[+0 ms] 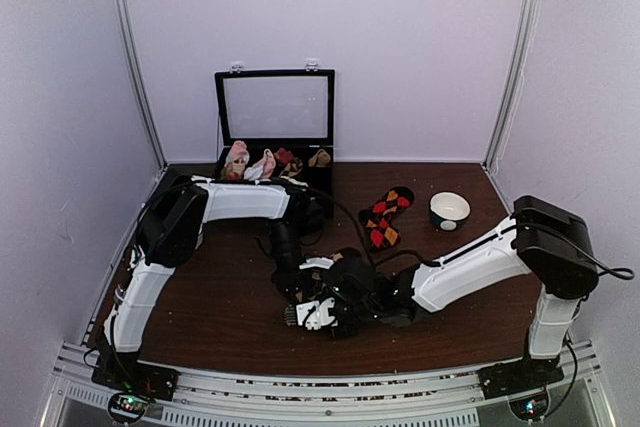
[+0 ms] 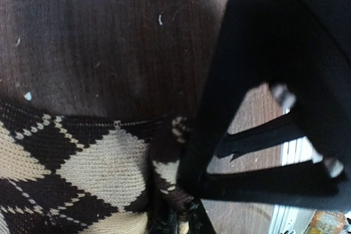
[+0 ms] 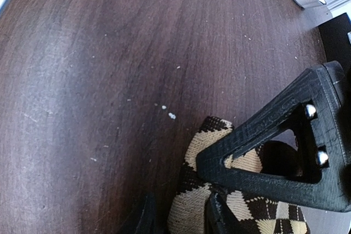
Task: Roll the socks
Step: Roll the sock at the center of the board.
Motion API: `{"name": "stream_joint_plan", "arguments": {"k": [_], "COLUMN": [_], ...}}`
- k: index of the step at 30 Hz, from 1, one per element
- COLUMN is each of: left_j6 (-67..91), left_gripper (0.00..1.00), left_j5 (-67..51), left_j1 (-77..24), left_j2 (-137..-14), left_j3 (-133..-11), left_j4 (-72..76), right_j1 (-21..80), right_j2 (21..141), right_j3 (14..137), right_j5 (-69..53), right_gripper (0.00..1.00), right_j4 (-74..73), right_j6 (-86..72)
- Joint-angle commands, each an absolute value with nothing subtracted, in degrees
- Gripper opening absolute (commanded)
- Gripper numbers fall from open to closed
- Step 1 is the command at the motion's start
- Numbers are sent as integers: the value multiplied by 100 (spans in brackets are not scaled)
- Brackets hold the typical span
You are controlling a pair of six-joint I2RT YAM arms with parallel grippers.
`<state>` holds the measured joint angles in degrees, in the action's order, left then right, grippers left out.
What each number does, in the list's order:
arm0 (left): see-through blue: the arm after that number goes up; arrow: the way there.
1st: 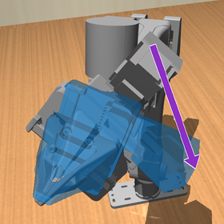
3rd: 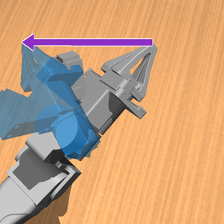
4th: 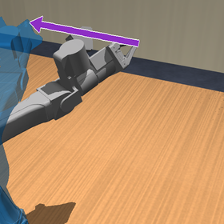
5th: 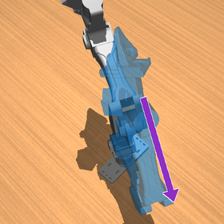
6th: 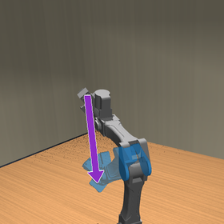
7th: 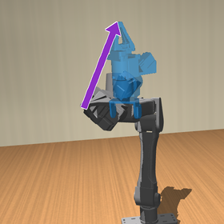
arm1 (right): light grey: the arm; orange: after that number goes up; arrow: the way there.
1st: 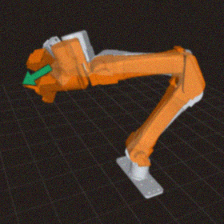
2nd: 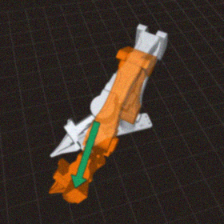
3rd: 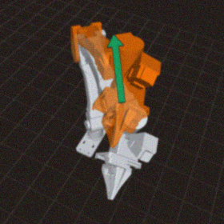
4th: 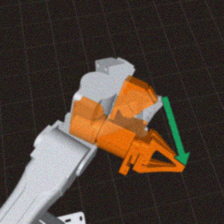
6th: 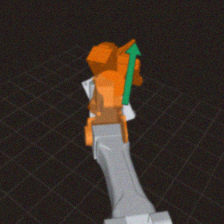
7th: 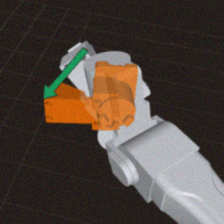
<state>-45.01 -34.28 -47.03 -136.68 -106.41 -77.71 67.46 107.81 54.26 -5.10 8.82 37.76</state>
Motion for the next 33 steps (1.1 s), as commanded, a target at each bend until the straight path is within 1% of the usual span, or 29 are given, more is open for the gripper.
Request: {"name": "stream_joint_plan", "arguments": {"k": [1,3,6,7,9,10,14,19,24,29,33], "left_j6": [-4553,-4552,-4667,-4702,-4716,-4702,-4588,-4501,-4690,-4713,-4729], "left_gripper": [8,11,20,25,37,41,48,53,54,52,50], "left_j5": [-2707,-2711,-2812,-2829,-2762,-2701,-2716,-2664,-2575,-2906,-2902], "left_j1": [-4721,-4720,-4722,-4725,-4725,-4718,-4546,-4279,-4166,-4206,-4403], "left_j2": [-14014,-13975,-13763,-13632,-13328,-13173,-12428,-11438,-10703,-10634,-10597], "left_j3": [-10527,-10538,-10416,-10317,-10037,-9904,-9228,-8407,-7783,-7637,-7446], "left_j4": [-7613,-7616,-7571,-7485,-7208,-7072,-6414,-5514,-4919,-4828,-4610], "right_j1": [6637,6604,6481,6431,6306,6268,6135,5938,5660,5328,5134], "right_j2": [11003,11063,11172,11224,11325,11355,11435,11478,11385,11574,11837], "right_j3": [5489,5493,5515,5555,5665,5732,5854,5971,6099,6402,6535], "right_j5": [-464,-454,-466,-511,-669,-771,-1086,-1570,-2343,-3803,-4865], "right_gripper": [32,28,24,24,21,19,9,0,0,0,0], "right_j4": [913,811,661,557,275,126,-288,-788,-1011,-1288,-1257], "right_j6": [3668,3589,3334,3240,3111,3042,2727,2229,1405,595,-148]}}
